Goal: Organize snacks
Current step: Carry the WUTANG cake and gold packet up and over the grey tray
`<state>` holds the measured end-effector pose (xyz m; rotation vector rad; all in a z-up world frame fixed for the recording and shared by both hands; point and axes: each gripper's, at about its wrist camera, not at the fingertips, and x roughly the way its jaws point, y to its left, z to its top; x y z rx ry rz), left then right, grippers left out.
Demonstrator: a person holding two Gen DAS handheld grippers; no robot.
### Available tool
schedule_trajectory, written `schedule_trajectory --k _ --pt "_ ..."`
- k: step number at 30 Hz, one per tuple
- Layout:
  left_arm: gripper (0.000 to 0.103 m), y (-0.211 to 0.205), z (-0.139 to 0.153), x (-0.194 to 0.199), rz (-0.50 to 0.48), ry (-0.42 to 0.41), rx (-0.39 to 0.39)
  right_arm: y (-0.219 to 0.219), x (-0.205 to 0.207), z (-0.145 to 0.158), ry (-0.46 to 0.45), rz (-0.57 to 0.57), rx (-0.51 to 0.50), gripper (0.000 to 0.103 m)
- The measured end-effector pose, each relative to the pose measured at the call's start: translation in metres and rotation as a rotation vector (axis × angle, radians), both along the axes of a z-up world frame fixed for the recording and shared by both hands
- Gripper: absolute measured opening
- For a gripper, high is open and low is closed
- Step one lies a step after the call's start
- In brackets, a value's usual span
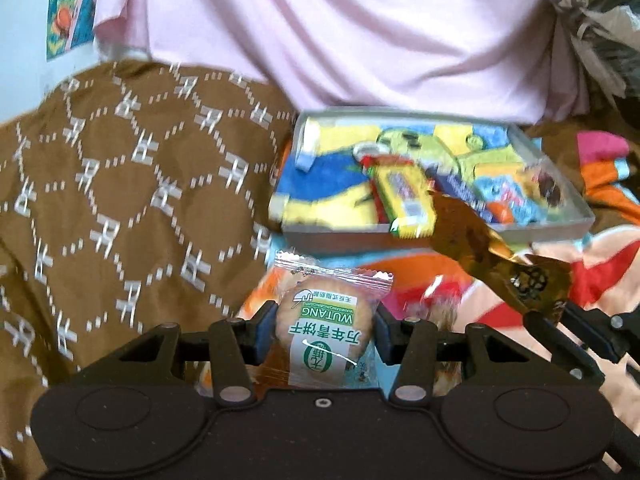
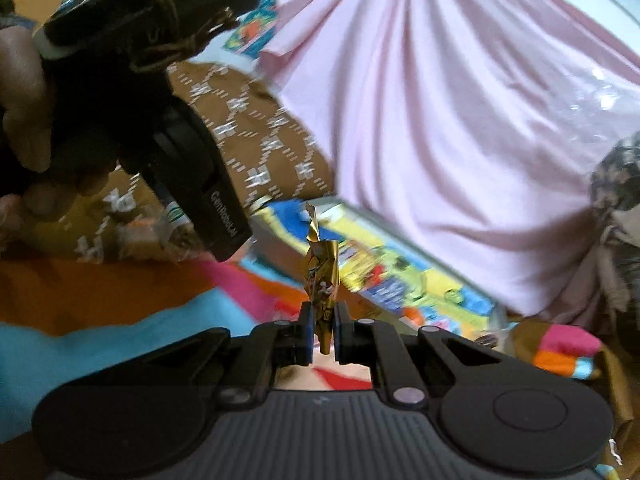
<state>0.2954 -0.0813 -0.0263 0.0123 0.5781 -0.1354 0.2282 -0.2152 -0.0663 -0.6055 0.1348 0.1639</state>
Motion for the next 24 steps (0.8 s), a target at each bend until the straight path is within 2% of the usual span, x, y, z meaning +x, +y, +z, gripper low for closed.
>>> schedule_trajectory --k 11,17,24 --pt "0.051 -0.042 0.041 0.042 0.014 -0.117 -0.013 -0.040 0.038 0.027 -0.094 -0.155 0.146 0.011" --pt "0.051 -0.055 0.038 0.078 0.061 -0.128 -0.025 -0.061 0.063 0.027 -0.083 -0.224 0.225 0.011" --pt "0.051 -0.061 0.024 0.110 0.118 -0.127 -0.024 -0.068 0.088 0.020 -0.067 -0.257 0.267 0.011"
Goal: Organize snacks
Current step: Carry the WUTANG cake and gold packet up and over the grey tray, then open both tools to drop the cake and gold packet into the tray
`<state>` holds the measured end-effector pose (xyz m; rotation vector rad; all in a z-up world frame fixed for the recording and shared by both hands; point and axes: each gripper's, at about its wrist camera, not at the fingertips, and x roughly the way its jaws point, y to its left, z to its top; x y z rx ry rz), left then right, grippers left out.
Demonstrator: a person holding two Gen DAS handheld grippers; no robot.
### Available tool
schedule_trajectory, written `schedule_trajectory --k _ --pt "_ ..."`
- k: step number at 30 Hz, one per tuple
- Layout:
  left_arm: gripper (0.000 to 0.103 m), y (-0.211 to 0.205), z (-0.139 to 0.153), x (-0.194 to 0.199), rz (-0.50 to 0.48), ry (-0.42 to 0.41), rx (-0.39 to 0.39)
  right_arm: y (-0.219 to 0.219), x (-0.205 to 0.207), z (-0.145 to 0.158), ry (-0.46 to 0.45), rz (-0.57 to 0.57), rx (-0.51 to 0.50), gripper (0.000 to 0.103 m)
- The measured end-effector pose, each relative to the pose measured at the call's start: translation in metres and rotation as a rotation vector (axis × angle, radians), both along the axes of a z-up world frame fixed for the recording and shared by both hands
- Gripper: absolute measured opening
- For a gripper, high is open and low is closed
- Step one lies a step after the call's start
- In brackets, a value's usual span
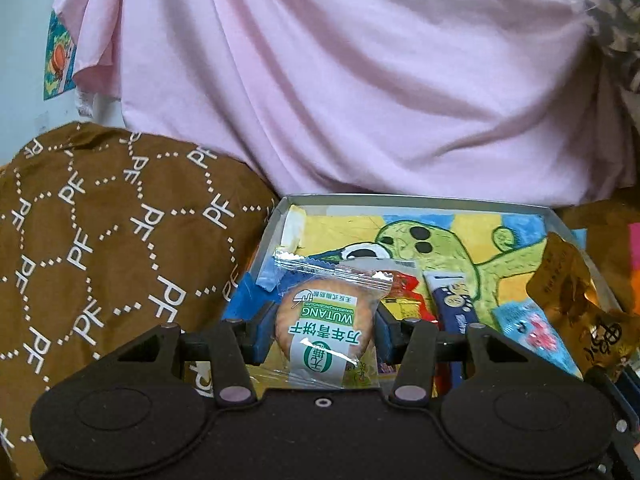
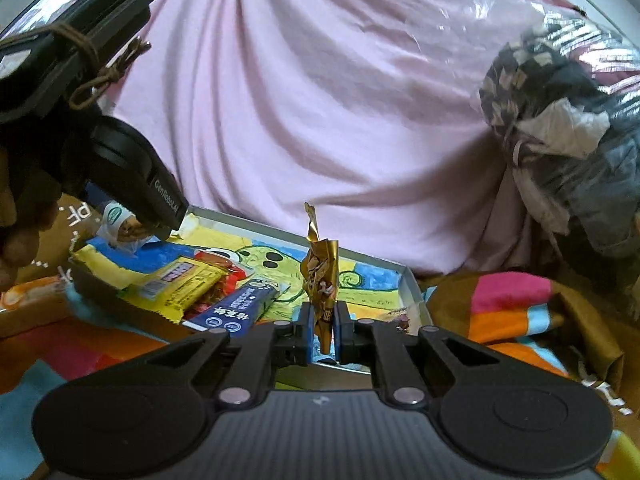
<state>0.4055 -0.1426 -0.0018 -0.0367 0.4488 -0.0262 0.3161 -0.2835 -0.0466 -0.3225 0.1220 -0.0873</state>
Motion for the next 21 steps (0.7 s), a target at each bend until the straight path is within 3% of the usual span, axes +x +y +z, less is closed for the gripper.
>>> schedule_trajectory --k 7,16,21 --pt "0.051 0.004 -0.014 0.019 0.031 0.027 0.003 0.006 0.016 -0.010 0.027 0.009 0.018 0.011" --pt "0.051 0.015 -0.033 0.038 0.068 0.105 -0.052 0.008 0.025 -0.011 0.054 -0.002 0.040 0.012" --pt "0.054 0.015 -0.037 0.040 0.073 0.122 -0.054 0.008 0.028 -0.010 0.072 -0.002 0.045 0.017"
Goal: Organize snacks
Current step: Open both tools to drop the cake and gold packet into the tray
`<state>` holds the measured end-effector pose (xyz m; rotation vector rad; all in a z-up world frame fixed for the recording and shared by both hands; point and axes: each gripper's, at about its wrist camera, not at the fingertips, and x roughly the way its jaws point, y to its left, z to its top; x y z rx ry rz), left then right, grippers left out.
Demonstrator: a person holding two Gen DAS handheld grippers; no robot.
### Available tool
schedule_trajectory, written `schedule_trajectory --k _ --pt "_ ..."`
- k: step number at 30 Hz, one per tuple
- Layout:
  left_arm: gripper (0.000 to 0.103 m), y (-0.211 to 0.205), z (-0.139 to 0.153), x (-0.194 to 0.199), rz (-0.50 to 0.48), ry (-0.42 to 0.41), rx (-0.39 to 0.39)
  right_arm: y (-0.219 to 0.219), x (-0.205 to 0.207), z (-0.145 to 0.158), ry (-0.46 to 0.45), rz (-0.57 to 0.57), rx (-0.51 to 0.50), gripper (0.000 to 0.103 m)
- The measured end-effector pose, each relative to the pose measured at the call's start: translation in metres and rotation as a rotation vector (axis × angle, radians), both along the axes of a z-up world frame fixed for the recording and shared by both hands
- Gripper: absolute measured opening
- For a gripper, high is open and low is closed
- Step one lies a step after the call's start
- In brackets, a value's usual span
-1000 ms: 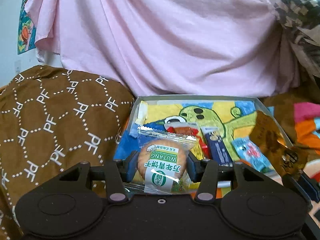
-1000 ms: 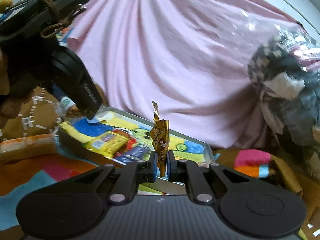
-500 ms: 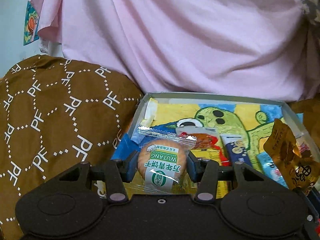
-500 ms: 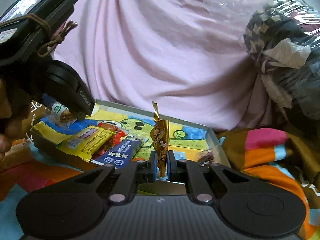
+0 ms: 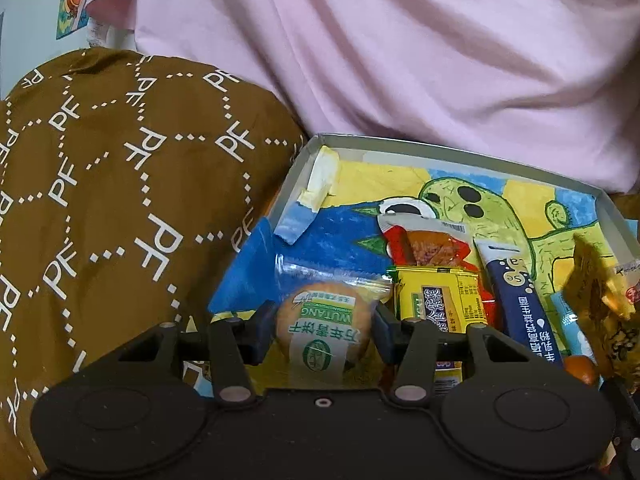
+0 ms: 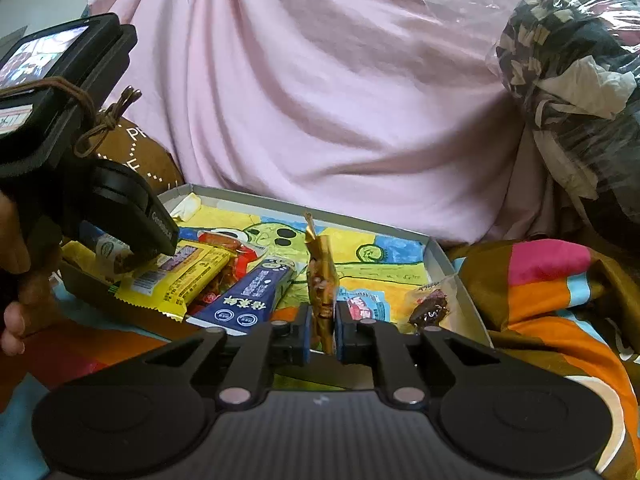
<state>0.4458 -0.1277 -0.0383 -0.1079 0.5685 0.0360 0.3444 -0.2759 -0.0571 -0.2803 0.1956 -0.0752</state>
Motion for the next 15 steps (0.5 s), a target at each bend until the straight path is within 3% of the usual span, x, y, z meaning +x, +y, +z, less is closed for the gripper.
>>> schedule_trajectory --k 5,9,12,14,15 --pt "0.075 0.003 0.002 -0.002 0.013 0.001 0.003 -0.001 0.001 -0.001 0.015 0.004 0.013 0.029" --pt "0.083 0.005 0.005 -0.006 0.002 -0.005 -0.003 -0.002 0.001 0.001 0.011 0.011 0.026 0.055" --pt "0.089 0.005 0.008 -0.012 0.002 -0.018 0.000 -0.002 0.000 0.002 0.011 0.007 0.031 0.061" --pt "0.102 0.007 0.011 -0.017 0.028 -0.034 0.001 -0.003 -0.001 0.003 0.009 0.012 0.045 0.072" --pt "0.102 0.009 0.012 -0.019 0.032 -0.044 -0.007 -0.004 -0.002 0.004 0.006 0.014 0.047 0.078"
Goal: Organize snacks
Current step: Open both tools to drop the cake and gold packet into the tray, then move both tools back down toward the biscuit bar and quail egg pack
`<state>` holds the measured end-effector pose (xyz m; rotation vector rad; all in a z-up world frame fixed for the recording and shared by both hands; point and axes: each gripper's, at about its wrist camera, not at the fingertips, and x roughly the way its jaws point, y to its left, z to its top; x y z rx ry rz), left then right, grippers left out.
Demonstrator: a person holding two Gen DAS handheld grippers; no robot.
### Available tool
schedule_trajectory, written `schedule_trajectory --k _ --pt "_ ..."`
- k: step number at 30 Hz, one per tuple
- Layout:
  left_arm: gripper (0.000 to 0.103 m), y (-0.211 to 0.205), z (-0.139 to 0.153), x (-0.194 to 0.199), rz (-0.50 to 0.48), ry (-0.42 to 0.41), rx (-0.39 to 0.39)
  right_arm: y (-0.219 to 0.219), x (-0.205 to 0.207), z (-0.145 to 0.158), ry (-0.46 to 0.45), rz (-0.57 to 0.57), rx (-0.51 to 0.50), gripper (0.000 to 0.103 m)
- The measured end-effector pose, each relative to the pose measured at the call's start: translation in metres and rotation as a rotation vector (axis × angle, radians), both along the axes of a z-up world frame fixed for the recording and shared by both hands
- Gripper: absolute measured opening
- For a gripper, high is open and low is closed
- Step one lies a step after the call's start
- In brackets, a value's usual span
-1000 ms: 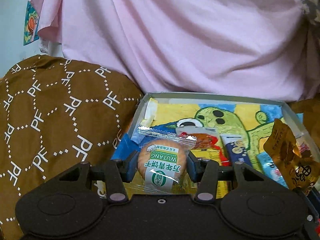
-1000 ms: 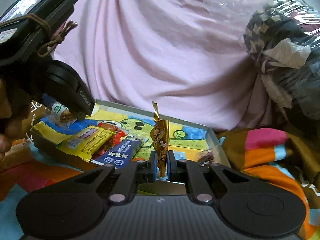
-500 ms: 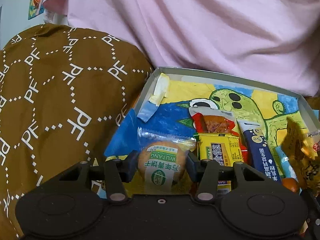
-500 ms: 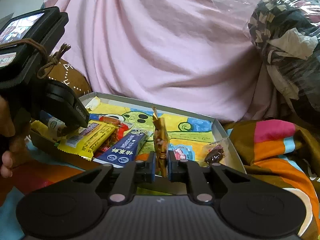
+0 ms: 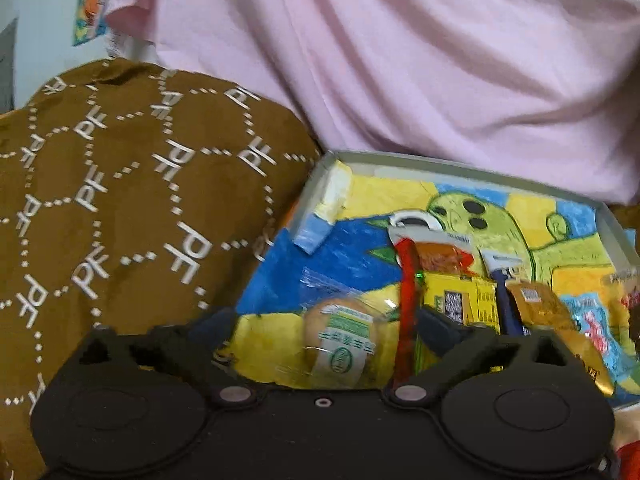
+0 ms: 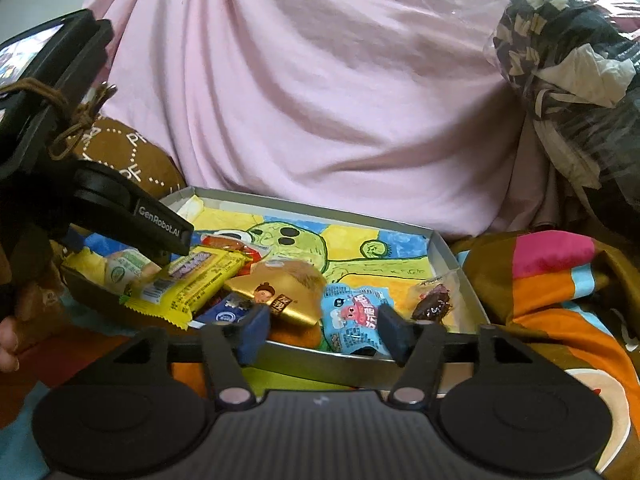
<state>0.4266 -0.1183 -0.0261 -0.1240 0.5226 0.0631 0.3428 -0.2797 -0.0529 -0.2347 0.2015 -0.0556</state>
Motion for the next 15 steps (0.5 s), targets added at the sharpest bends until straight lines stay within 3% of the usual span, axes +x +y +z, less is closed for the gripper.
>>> schedule_trajectory --k 7,15 --pt "0.102 0.015 0.008 -0.014 0.011 0.002 -0.041 0.001 -0.009 0.008 -0.034 -0.008 -0.013 0.100" --pt "0.102 0.036 0.020 -0.042 0.040 -0.012 -0.109 0.002 -0.024 0.021 -0.065 -0.009 -0.002 0.103"
